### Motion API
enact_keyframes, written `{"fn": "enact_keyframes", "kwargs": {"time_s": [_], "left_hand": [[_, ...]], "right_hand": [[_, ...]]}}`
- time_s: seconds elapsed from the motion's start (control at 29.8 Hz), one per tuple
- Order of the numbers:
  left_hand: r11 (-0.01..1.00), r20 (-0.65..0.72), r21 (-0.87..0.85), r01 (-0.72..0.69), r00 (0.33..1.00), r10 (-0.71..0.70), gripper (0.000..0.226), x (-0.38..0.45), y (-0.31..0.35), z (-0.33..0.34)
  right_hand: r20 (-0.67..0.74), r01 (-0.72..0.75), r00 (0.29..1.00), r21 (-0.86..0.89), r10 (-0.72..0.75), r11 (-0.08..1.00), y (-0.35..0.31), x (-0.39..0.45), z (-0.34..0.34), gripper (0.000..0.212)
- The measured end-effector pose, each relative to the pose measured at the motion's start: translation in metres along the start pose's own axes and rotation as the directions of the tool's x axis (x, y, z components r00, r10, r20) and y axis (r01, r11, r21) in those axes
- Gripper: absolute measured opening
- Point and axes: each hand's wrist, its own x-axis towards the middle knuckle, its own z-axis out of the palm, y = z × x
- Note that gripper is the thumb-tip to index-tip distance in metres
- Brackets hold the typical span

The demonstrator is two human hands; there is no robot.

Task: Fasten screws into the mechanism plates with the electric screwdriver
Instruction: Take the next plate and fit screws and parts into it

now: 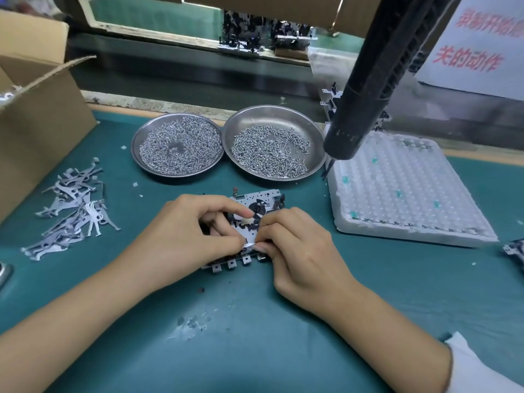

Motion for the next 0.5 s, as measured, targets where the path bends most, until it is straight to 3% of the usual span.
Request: {"fn": "enact_keyframes", "kwargs": {"time_s": [0.13,0.27,0.37,0.5], "left_hand": [[1.0,0.028,-0.013,0.0,1.0,0.0,0.031,-0.001,0.0,0.001],[1.0,0.023,0.012,-0.022,0.999,0.022,0.029,0.0,0.001,0.0],[1.0,0.039,-0.001,-0.009,0.999,0.009,0.026,0.0,0.001,-0.002],[1.0,0.066,0.004,-0.031,0.997,0.031,0.026,0.002,0.002,-0.006]], "right_hand": [[0.021,-0.169,0.985,0.231,0.169,0.958,0.002,0.0,-0.002,0.006],[0.078,-0.375,0.904,0.614,0.42,0.694,0.011,0.006,-0.007,0.014],[0.123,-0.423,0.87,0.683,0.477,0.596,0.011,0.007,-0.007,0.014],[0.128,-0.428,0.863,0.698,0.488,0.574,0.01,0.008,-0.007,0.012]]}}
